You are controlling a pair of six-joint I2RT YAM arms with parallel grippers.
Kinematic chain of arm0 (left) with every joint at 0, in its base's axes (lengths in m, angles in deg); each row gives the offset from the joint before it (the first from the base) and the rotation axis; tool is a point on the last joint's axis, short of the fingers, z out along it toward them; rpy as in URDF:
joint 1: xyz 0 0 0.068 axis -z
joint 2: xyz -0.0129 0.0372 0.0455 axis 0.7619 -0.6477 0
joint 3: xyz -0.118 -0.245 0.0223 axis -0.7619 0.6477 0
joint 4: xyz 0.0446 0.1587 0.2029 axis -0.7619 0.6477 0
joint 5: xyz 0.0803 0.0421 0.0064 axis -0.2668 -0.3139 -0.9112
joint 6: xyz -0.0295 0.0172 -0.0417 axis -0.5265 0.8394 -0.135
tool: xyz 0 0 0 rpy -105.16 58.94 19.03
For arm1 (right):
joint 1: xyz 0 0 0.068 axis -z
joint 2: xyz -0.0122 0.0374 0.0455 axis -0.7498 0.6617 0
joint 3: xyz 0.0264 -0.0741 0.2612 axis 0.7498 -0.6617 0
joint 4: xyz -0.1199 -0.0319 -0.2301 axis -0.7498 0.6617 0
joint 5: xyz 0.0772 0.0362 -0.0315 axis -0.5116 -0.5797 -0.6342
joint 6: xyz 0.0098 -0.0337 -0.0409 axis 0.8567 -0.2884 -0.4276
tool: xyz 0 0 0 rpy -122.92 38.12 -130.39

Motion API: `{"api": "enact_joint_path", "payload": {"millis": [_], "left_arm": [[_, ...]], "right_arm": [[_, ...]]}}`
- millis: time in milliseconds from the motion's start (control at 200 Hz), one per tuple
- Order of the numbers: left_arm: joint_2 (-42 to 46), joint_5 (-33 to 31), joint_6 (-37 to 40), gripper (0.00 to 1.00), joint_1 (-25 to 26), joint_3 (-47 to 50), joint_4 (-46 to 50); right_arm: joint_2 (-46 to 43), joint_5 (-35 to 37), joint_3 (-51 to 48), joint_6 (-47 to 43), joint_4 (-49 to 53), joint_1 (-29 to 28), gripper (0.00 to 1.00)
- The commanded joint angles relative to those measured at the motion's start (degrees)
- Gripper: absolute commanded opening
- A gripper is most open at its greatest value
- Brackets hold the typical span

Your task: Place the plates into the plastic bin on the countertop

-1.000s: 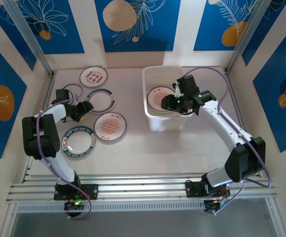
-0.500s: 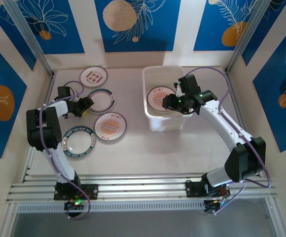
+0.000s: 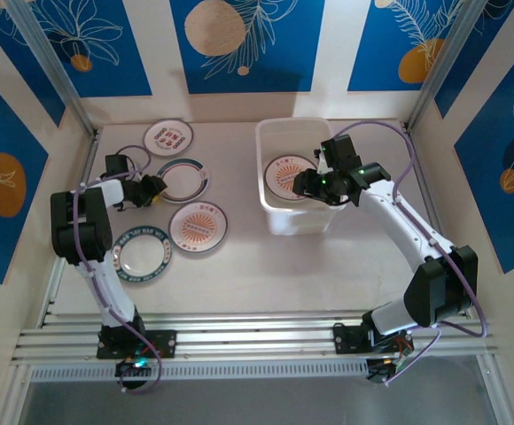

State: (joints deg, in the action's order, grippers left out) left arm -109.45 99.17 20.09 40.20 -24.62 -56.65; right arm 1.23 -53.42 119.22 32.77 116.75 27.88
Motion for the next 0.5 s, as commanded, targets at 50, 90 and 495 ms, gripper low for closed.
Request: {"api": "enact_joint_path", "payload": {"millis": [50,90,495], "left_arm": [[-0.19,2.03,0.25,0.23,-0.65,-0.75,-1.05],[0.07,2.18,0.25,0.21,-0.60,-0.39,-1.15],[5.07,5.51,-0.14,0.03,-0.59,3.47,-5.10]], "right_arm": [[-1.40,0.20,-1.61,1.41,-0.45,0.19,0.48],[-1.27,0.09,-1.67,1.54,-0.53,0.21,0.48],[-2.54,1.11,-3.12,2.41,-0.87,-0.24,0.48]]}}
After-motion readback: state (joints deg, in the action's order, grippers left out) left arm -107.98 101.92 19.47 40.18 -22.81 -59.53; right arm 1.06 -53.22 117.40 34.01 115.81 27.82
